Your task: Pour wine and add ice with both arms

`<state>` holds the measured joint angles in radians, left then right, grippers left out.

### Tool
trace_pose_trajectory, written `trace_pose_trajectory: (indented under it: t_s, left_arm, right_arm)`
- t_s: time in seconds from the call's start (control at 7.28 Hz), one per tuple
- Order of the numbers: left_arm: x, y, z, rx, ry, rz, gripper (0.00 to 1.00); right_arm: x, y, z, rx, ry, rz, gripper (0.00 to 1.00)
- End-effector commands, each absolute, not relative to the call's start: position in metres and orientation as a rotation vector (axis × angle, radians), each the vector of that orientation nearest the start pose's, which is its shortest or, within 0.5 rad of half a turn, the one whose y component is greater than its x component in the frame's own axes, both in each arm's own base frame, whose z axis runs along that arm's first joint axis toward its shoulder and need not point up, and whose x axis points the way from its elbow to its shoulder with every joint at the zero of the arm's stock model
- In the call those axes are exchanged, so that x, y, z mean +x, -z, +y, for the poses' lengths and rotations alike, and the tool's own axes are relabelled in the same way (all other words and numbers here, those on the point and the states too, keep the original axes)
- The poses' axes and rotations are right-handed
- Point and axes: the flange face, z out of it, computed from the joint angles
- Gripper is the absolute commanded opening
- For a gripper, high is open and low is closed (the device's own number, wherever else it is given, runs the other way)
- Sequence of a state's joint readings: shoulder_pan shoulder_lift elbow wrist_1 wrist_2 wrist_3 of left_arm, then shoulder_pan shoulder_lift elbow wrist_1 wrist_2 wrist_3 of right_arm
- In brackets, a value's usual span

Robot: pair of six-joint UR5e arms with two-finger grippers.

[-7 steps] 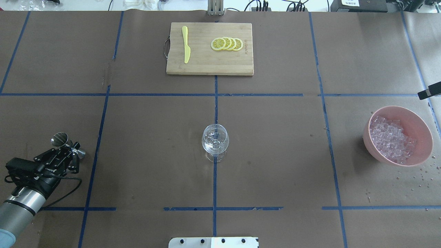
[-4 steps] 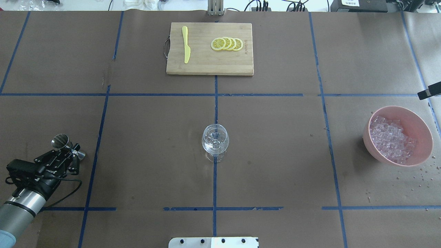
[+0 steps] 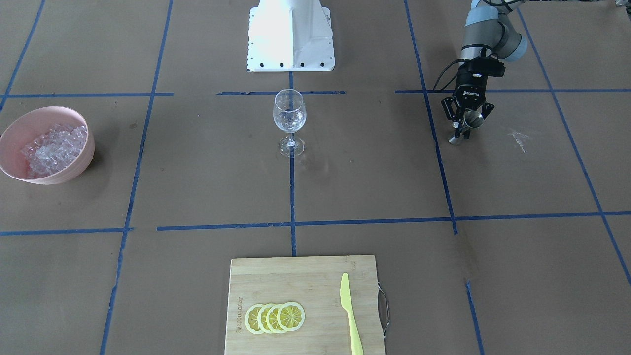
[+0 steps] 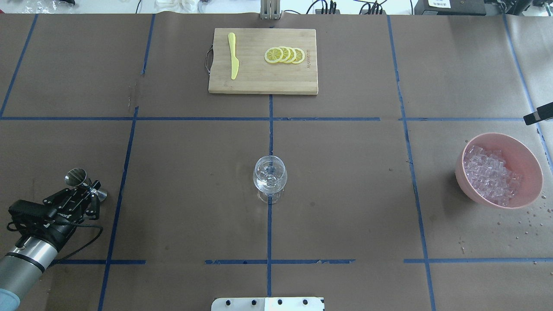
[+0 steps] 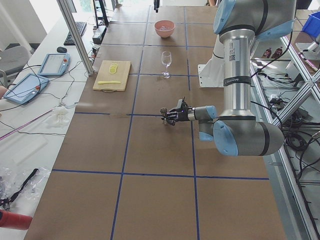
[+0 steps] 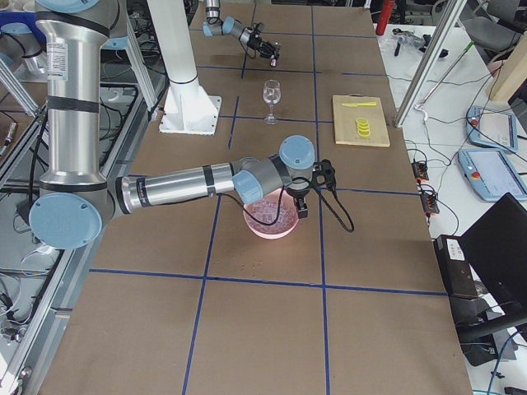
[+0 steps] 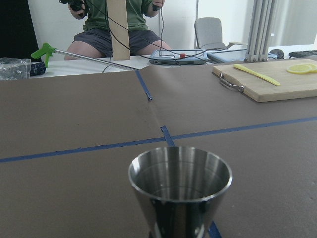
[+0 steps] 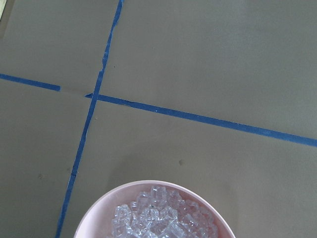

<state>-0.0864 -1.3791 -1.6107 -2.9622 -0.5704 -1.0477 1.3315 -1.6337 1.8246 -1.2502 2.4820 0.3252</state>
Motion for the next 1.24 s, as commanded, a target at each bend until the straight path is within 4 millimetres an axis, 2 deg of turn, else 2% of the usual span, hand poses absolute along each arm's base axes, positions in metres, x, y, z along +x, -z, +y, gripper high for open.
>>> trace_pose_trajectory:
  t_s: [0.0, 0.55, 0.82, 0.96, 1.1]
  left_arm:
    - [0.3700, -0.5630, -0.2498, 1.144, 0.254, 0.803, 0.18]
    - [0.3708, -0.5644, -0.2479, 1.140, 0.246, 0.804, 0.43]
    - [0.3710, -0.5637, -0.2477, 1.137, 0.245, 0.809, 0.50]
    - [0.3705, -0.5622, -0.2475, 1.138, 0.241, 0.809, 0.66]
    - [0.3700, -0.5620, -0.2477, 1.137, 0.226, 0.801, 0.88]
  right_arm:
    - [-0.0596, -0.5154, -0.4743, 0.209, 0.155, -0.988, 1.00]
    - [-0.0584, -0.5091, -0.4715, 0.218, 0.159, -0.993, 1.00]
    - [-0.0569, -0.5069, -0.4656, 0.223, 0.161, -0.994, 1.00]
    - [-0.0577, -0.5069, -0.4655, 0.222, 0.162, -0.994, 1.00]
    - [-0.0576, -0.5070, -0.4656, 0.222, 0.162, -0.992, 1.00]
